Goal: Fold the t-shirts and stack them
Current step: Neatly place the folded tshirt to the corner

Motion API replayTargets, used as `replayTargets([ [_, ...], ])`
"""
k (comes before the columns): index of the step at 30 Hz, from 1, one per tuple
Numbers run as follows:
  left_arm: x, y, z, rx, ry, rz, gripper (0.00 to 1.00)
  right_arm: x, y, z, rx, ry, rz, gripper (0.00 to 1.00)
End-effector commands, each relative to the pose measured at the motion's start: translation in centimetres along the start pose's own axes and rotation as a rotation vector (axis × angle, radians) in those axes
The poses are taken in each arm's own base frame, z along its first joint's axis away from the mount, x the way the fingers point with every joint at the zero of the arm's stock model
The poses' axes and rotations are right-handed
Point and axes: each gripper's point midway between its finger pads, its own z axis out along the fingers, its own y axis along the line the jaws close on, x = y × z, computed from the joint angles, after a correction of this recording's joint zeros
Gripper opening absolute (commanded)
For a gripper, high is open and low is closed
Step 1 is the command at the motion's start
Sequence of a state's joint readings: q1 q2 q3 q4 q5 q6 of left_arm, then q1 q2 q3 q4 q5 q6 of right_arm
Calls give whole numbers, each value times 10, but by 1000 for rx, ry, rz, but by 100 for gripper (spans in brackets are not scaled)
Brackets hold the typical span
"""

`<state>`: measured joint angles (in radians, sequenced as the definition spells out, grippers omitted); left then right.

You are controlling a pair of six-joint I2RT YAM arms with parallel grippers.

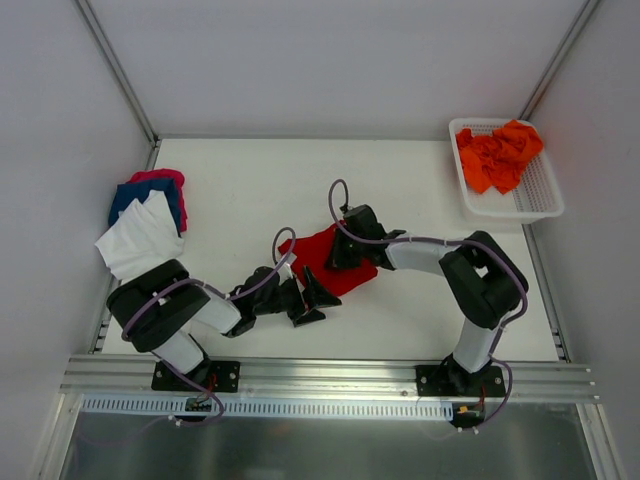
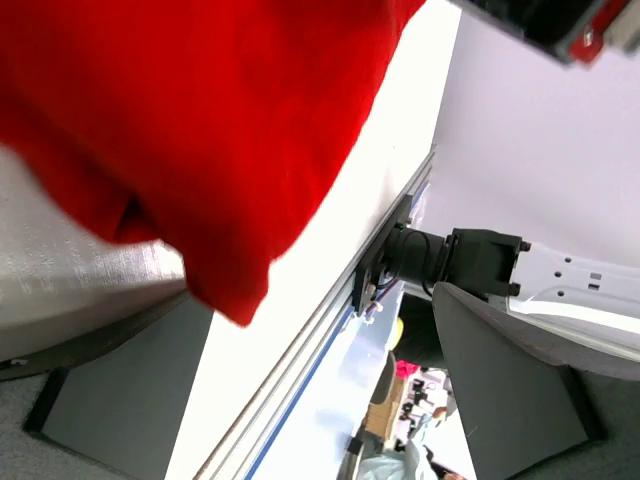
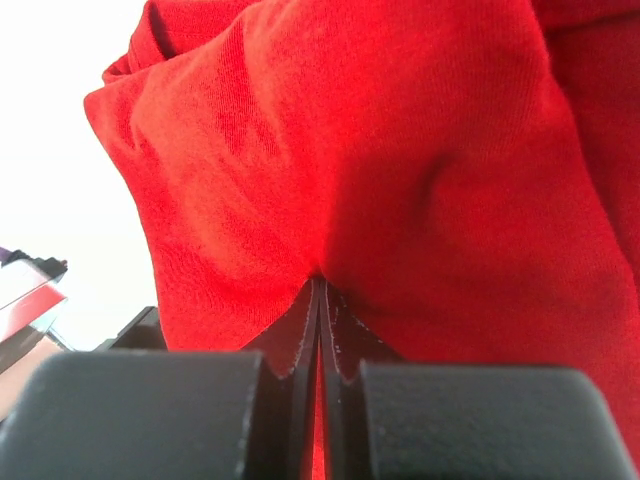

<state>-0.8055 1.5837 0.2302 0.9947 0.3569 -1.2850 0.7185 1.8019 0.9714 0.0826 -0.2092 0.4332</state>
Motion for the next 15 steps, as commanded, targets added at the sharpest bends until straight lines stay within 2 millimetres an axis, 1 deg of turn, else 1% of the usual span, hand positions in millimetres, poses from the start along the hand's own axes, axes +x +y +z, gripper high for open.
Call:
replayTargets([
  [1, 14, 95, -20, -357, 2, 12, 98, 8, -24, -10, 59, 22, -1, 0],
  [5, 4, 104, -29, -434, -47, 54, 98, 12, -26, -16, 60, 25, -8, 0],
  [7, 0, 100, -30, -440, -60, 71, 98, 14, -27, -19, 63, 21, -8, 0],
  [8, -1, 103, -31, -461, -65, 69, 98, 17, -29, -20, 66, 24, -7, 0],
  [11, -7, 102, -30, -483, -85, 66, 98, 20, -29, -26, 65, 16, -9, 0],
  [12, -10, 109, -32, -519, -105, 62, 98, 20, -28, -28, 63, 12, -10, 0],
  [15, -20, 115, -35, -561, -168, 48, 98, 20, -28, -37, 67, -9, -17, 1],
])
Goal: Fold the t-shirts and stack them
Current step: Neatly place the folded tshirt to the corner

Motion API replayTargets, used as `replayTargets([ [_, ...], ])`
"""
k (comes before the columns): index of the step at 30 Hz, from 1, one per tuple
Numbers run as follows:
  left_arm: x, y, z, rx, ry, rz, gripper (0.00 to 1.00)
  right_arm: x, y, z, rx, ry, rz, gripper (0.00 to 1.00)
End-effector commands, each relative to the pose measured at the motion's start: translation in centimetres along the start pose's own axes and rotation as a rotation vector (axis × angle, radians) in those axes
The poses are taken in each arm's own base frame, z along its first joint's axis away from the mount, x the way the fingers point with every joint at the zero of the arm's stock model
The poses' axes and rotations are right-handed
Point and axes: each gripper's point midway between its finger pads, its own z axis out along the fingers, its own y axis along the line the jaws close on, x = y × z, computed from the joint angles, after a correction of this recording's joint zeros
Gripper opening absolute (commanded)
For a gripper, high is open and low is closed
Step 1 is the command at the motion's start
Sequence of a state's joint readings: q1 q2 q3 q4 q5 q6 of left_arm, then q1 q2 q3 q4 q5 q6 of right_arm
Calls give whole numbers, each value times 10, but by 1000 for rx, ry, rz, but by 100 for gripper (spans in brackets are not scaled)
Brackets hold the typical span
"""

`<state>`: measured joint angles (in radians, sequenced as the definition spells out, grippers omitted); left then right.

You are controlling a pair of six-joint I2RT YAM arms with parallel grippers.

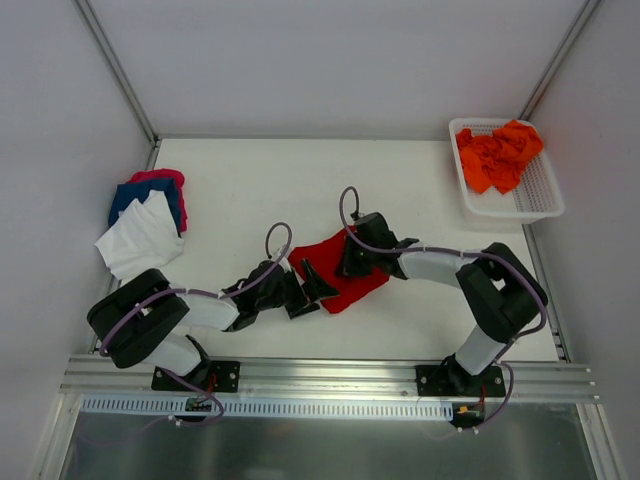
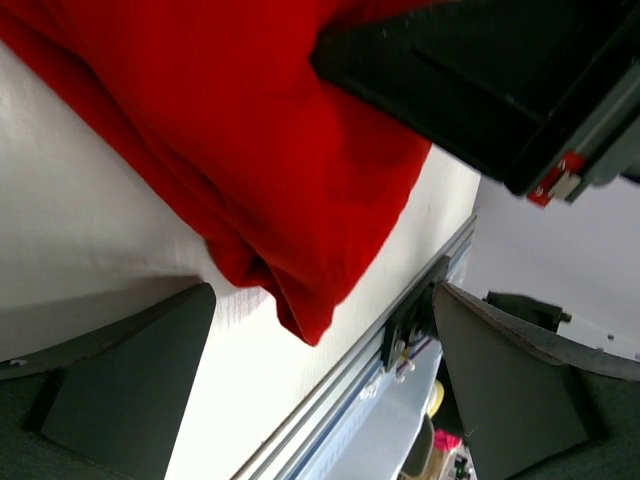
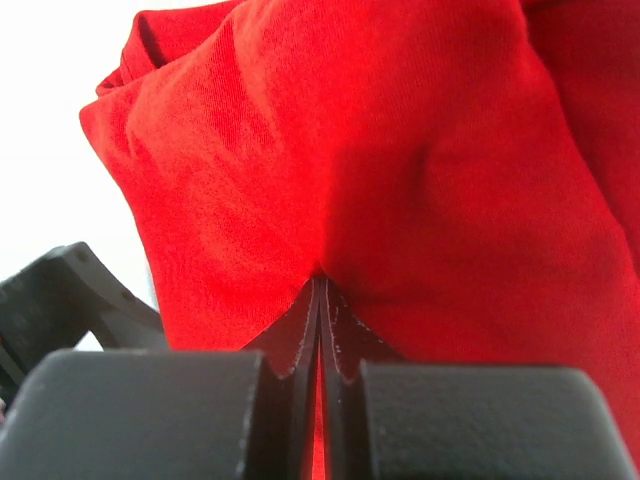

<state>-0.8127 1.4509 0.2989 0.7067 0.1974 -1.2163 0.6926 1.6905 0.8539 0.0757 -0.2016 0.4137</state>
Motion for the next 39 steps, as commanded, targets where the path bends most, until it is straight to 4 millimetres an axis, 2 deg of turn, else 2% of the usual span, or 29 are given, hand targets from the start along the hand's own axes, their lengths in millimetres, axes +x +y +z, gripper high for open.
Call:
replayTargets([
  [1, 5, 114, -20, -443, -44, 18, 98, 7, -8, -15, 42, -4, -22, 1],
  [9, -13, 126, -27, -562, -154, -22, 99, 5, -4, -24, 33, -27, -33, 0],
  [17, -9, 126, -18, -606, -152, -30, 99, 9, 2, -22, 29, -23, -51, 1],
  [25, 1, 109, 5, -591, -118, -6, 99, 11, 6, -23, 19, -21, -59, 1],
  [33, -7, 110, -5, -616, -168, 20, 99, 15, 13, -27, 11, -25, -77, 0],
  [34, -8, 109, -5, -618, -167, 36, 92, 16, 13, -27, 12, -23, -79, 1],
  [35, -8, 107, -5, -616, -165, 43, 82, 16, 13, -27, 12, -25, -80, 0],
  [36, -7, 110, -6, -630, -159, 43, 61, 17, 15, -27, 9, -22, -83, 0],
  [37, -7, 109, -6, -630, -158, 43, 21, 16, 16, -27, 7, -26, -82, 1],
  [39, -6, 112, -5, -646, -148, 47, 0, 17, 18, -28, 5, -29, -86, 0],
])
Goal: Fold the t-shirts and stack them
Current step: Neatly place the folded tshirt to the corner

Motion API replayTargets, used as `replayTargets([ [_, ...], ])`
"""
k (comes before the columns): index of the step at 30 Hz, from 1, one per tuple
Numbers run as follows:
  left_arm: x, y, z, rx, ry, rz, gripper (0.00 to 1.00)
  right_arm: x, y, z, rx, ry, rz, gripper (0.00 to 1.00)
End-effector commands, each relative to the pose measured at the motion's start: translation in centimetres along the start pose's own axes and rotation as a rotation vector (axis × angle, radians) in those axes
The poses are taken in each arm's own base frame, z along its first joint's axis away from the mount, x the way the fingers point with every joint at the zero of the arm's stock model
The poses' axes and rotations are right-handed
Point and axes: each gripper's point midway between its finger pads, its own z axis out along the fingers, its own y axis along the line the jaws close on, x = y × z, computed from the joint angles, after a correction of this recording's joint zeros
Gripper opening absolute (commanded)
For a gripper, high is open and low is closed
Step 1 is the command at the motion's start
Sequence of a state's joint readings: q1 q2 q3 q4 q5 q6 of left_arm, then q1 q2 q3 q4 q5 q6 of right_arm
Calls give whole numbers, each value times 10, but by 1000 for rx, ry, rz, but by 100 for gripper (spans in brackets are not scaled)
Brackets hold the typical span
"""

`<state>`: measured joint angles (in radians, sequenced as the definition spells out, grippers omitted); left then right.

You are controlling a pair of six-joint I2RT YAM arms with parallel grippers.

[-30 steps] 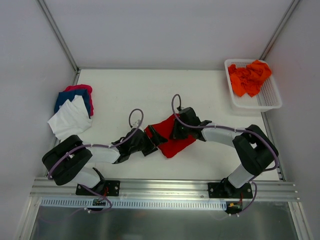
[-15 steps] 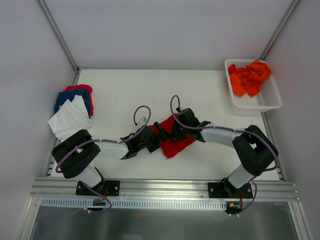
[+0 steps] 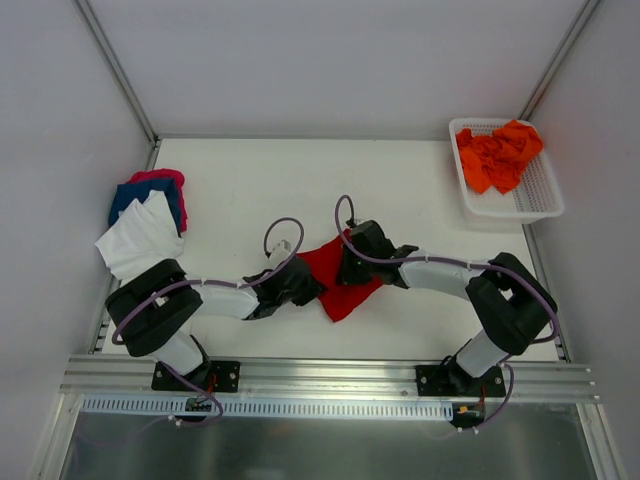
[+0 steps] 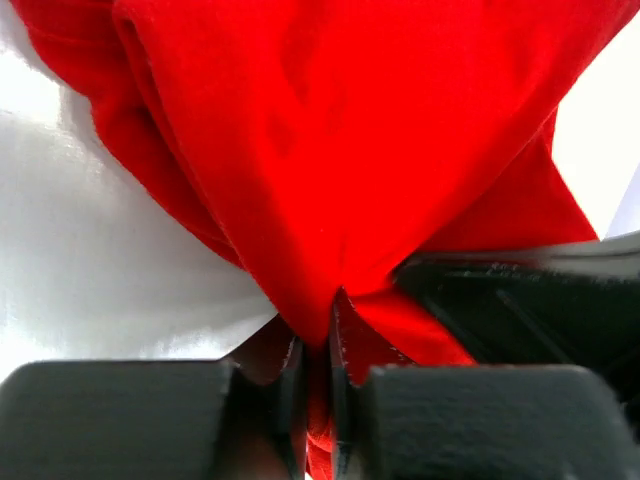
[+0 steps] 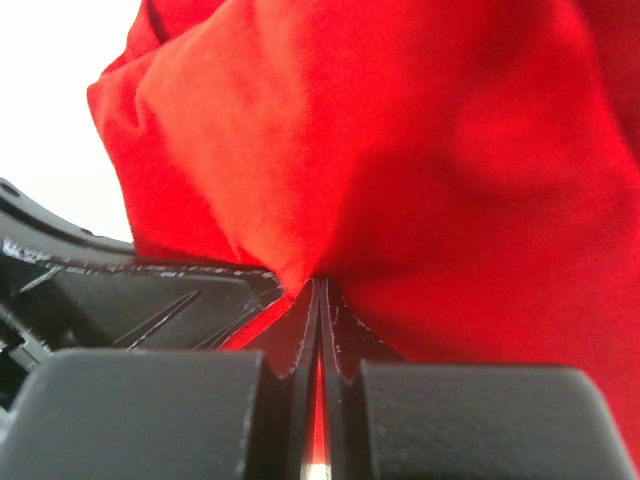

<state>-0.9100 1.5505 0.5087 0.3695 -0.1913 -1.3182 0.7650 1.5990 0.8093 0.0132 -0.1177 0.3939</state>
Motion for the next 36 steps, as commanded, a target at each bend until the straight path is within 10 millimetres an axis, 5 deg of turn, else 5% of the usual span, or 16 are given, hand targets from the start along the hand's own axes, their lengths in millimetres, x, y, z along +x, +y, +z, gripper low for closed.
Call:
replayTargets([
  [1, 17, 95, -8, -335, 63, 141, 0, -5, 14, -13, -39, -26, -13, 0],
  [10, 12, 97, -6, -348, 42, 183, 0, 1, 16, -32, -45, -43, -31, 0],
  [15, -7, 66, -19, -283, -6, 242, 0, -3, 17, -59, -31, -87, -61, 1],
  [22, -63, 9, -56, -182, -79, 379, 0, -14, 10, -94, 11, -174, -92, 0],
  [30, -106, 24, -69, -228, -93, 389, 0, -2, 1, -87, 18, -152, -86, 1],
  [36, -121, 16, -74, -235, -104, 418, 0, -5, 2, -69, 10, -155, -91, 4],
])
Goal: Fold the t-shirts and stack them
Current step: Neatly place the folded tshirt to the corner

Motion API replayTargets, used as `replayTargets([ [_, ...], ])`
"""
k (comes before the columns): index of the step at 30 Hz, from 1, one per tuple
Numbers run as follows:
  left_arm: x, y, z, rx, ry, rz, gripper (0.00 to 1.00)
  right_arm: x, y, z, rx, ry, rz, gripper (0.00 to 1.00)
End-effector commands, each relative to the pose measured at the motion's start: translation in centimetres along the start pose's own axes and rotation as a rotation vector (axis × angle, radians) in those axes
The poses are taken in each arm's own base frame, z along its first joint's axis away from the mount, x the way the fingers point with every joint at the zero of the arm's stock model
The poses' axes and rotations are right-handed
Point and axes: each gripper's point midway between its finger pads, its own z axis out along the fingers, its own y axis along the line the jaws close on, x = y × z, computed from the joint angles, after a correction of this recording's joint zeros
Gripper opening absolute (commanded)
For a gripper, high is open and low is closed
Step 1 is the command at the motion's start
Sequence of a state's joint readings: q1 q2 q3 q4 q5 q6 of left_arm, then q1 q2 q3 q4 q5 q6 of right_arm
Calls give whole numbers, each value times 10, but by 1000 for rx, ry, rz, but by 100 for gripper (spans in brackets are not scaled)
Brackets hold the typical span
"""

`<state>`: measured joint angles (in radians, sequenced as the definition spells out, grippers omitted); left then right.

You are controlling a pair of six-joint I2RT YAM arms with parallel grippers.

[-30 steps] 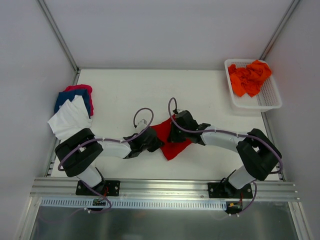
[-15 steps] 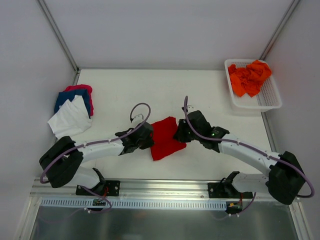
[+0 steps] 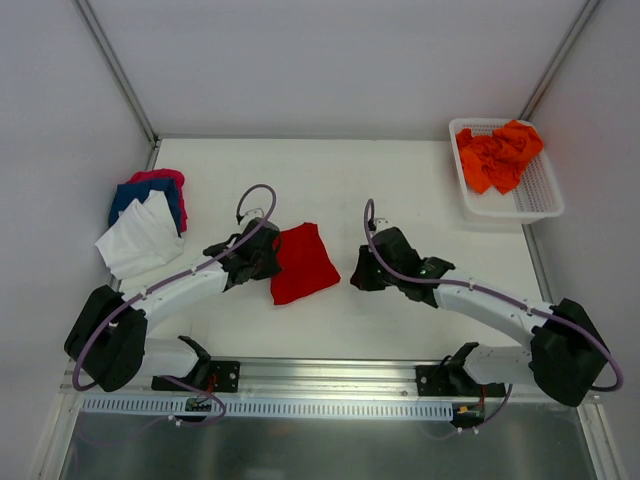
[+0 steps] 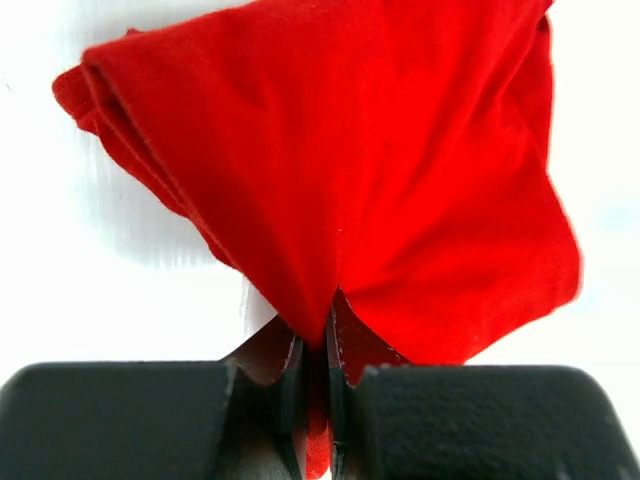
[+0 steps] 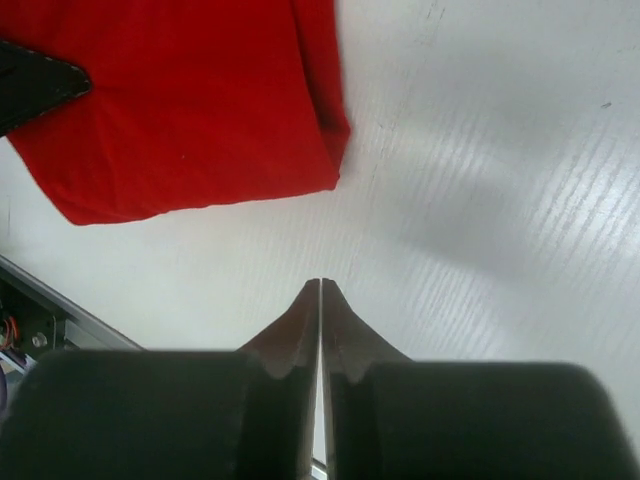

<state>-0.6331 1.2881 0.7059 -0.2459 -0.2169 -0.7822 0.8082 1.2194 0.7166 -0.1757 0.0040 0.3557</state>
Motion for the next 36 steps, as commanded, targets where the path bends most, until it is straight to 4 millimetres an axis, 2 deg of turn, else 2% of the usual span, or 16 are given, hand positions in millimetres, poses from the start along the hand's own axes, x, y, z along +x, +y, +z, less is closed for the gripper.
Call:
replayTargets([
  [1, -22, -11, -12, 29, -28, 57, 0, -3, -1, 17, 8, -14, -14, 16],
  [2, -24, -13, -13, 36, -24, 56, 0, -5, 0, 21, 4, -13, -19, 32],
  [3, -25, -12, -12, 36, -21, 62, 0, -9, 7, 27, -29, -14, -22, 68],
  [4, -27, -11, -12, 33, -21, 61, 0, -9, 13, 31, -67, 7, -15, 83],
  [5, -27, -11, -12, 34, -16, 60, 0, -16, 19, 43, -94, 7, -5, 93],
  [6, -27, -10, -12, 34, -16, 60, 0, -15, 28, 48, -148, 32, 0, 95],
  [10, -27, -6, -13, 35, -10, 53, 0, -34, 31, 73, -168, 18, 20, 99],
  [13, -25, -3, -13, 34, -4, 52, 0, -45, 32, 83, -201, 2, 42, 99],
  [21, -17, 5, -10, 23, 21, 49, 0, -82, 34, 89, -265, -41, 81, 99],
  [26, -15, 8, -11, 24, 20, 46, 0, -82, 38, 112, -282, 13, 81, 99],
  [27, -15, 9, -11, 23, 19, 45, 0, -81, 37, 122, -281, 30, 90, 98],
  [30, -14, 11, -11, 21, 20, 44, 0, -78, 46, 138, -336, 56, 122, 98],
  [36, -15, 13, -11, 23, 24, 49, 0, -60, 56, 148, -343, 108, 102, 97],
])
